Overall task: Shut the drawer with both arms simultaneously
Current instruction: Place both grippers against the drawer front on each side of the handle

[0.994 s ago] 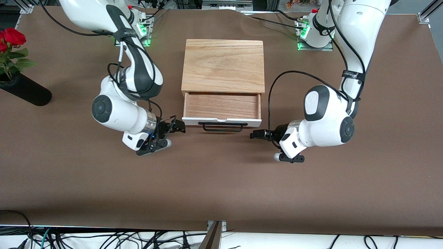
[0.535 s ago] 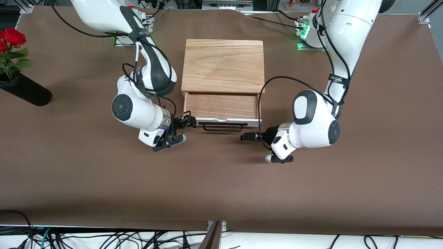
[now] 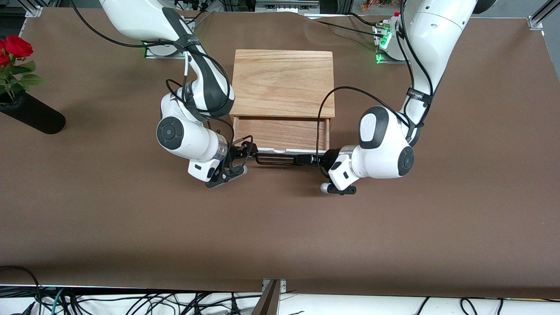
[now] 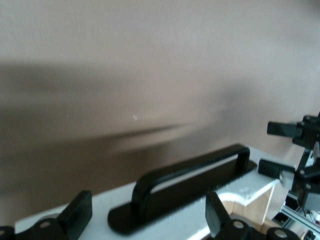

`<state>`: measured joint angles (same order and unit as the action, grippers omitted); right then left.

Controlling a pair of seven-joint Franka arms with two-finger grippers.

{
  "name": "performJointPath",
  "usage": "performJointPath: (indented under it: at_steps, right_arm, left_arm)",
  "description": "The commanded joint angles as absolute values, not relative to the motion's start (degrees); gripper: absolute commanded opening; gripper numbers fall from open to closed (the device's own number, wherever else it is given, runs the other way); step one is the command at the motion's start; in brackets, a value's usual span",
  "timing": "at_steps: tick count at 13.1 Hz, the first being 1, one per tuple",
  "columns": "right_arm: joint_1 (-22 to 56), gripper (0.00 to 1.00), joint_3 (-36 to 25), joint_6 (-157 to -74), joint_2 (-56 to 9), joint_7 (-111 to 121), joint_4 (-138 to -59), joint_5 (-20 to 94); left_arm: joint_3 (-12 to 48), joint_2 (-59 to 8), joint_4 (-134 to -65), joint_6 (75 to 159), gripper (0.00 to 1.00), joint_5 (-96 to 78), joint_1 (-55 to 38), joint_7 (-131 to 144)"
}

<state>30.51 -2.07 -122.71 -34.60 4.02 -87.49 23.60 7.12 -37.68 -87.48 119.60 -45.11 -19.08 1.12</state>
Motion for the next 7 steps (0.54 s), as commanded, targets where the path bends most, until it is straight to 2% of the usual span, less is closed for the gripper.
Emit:
performJointPath:
  at_steps: [1,7]
  right_arm:
    - [32.43,1.00,-2.20,-121.38,-35.51,3.69,-86.48,24.61]
    - [33.66,1.00,-2.20,-120.33,-35.86,4.04,-86.66,24.61]
  left_arm:
    - [7.38,-33.58,-92.72,118.83,1.00,-46.32,-18.55,-2.01]
    - [7.47,-33.05,-97.82,118.39,1.00,-46.23,-18.02,-9.31]
